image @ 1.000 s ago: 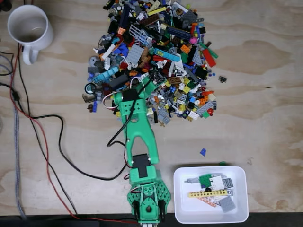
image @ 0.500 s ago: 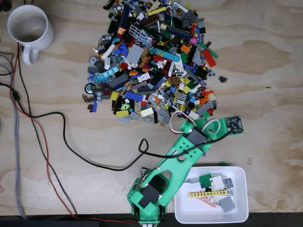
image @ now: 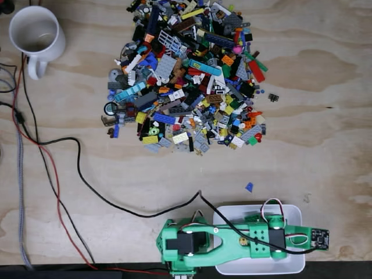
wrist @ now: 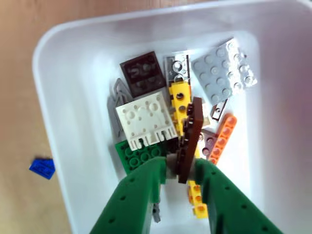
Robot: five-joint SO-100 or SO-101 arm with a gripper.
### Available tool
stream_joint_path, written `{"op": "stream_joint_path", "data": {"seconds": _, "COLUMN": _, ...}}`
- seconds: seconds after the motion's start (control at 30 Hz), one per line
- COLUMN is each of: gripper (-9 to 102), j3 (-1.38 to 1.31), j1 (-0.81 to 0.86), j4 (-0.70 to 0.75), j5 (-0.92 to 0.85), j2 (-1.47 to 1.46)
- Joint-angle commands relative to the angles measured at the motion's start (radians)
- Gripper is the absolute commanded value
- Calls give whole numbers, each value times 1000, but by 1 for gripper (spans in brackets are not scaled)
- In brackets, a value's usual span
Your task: Find the closest Lego and put it in the bin.
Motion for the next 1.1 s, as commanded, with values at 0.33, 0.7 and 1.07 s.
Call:
{"op": "stream_joint_path", "data": {"seconds": 0.33, "gripper": 5, "j3": -103, "j1": -486, "j4": -44, "j5": 25, "j2": 212}}
{"op": "stream_joint_path", "data": {"seconds": 0.7, "gripper": 0, "j3": 95, "j1": -1235, "j4": -106, "j5": 133, "j2": 531}}
{"op": "stream_joint_path", "data": {"seconds": 1.07, "gripper": 0, "j3": 225, "j1": -1424, "j4": -77, "j5": 195, "j2": 611}}
